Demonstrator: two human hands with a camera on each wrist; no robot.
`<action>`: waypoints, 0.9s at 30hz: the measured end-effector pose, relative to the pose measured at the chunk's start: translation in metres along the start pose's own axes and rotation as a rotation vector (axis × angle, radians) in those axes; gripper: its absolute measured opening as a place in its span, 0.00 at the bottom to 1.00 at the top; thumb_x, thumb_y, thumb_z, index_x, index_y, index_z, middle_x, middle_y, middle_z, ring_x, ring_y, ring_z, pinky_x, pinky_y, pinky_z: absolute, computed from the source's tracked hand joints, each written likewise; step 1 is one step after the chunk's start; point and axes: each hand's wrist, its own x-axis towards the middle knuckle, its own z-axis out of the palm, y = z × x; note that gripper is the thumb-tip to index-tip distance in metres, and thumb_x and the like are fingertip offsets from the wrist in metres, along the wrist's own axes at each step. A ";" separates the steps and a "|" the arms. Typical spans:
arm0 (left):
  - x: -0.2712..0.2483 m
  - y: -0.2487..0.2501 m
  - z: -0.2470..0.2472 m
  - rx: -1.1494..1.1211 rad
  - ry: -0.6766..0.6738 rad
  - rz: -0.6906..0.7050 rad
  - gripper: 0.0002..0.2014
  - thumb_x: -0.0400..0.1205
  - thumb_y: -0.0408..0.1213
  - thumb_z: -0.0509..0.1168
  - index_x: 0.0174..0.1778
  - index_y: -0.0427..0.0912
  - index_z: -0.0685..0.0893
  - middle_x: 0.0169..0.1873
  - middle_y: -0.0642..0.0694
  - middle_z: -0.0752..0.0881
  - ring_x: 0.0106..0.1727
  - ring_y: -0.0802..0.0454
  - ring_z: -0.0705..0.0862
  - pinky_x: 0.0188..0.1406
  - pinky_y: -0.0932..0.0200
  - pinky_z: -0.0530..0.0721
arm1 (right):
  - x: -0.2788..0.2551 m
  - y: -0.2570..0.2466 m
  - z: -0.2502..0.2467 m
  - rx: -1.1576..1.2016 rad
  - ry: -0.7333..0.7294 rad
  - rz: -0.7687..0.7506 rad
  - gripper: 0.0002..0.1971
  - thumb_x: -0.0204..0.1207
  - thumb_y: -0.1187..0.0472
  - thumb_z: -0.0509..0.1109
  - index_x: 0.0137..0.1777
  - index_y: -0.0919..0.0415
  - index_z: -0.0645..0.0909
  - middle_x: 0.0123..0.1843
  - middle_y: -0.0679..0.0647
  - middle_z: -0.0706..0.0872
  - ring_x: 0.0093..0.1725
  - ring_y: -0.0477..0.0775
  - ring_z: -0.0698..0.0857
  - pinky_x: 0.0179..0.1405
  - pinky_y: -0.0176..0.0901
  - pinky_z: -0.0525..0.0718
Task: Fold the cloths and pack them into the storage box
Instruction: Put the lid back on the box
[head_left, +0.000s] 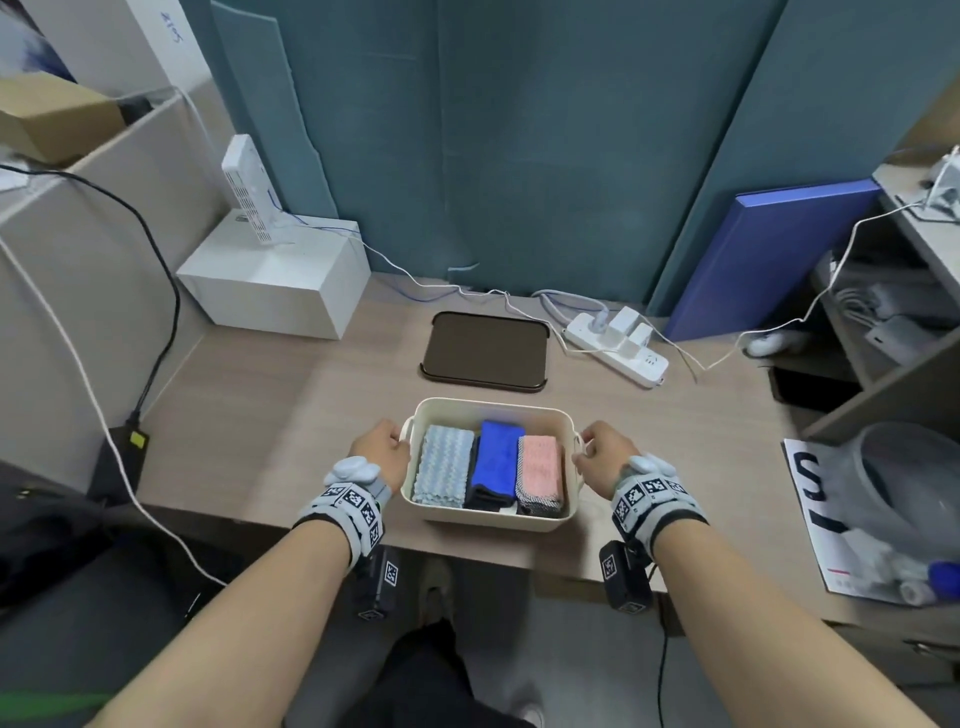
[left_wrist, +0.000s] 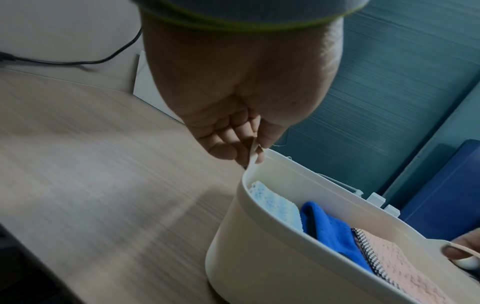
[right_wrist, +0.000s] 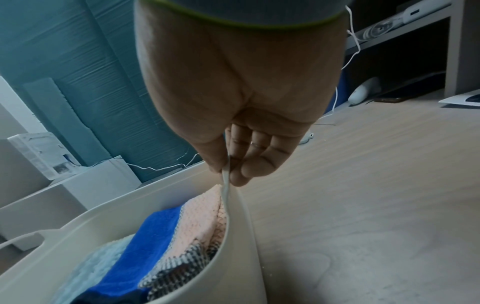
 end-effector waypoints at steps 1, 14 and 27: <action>0.001 -0.001 -0.001 0.009 -0.001 -0.005 0.01 0.79 0.40 0.64 0.44 0.51 0.80 0.38 0.47 0.87 0.37 0.46 0.85 0.34 0.57 0.79 | 0.000 -0.001 0.000 0.013 0.002 -0.004 0.11 0.67 0.39 0.63 0.48 0.38 0.73 0.44 0.42 0.88 0.43 0.51 0.89 0.52 0.54 0.90; 0.112 0.051 -0.052 0.062 0.009 0.017 0.12 0.80 0.52 0.63 0.51 0.49 0.83 0.47 0.42 0.87 0.47 0.40 0.83 0.49 0.53 0.79 | 0.086 -0.077 -0.086 0.042 0.037 0.001 0.21 0.76 0.37 0.65 0.65 0.45 0.77 0.62 0.55 0.87 0.59 0.61 0.86 0.66 0.53 0.81; 0.267 0.085 0.013 0.004 -0.311 -0.123 0.36 0.80 0.70 0.49 0.74 0.48 0.76 0.70 0.40 0.81 0.69 0.36 0.79 0.74 0.44 0.71 | 0.212 -0.133 -0.034 -0.031 -0.142 0.186 0.32 0.80 0.39 0.62 0.79 0.56 0.75 0.79 0.63 0.78 0.79 0.69 0.76 0.79 0.58 0.72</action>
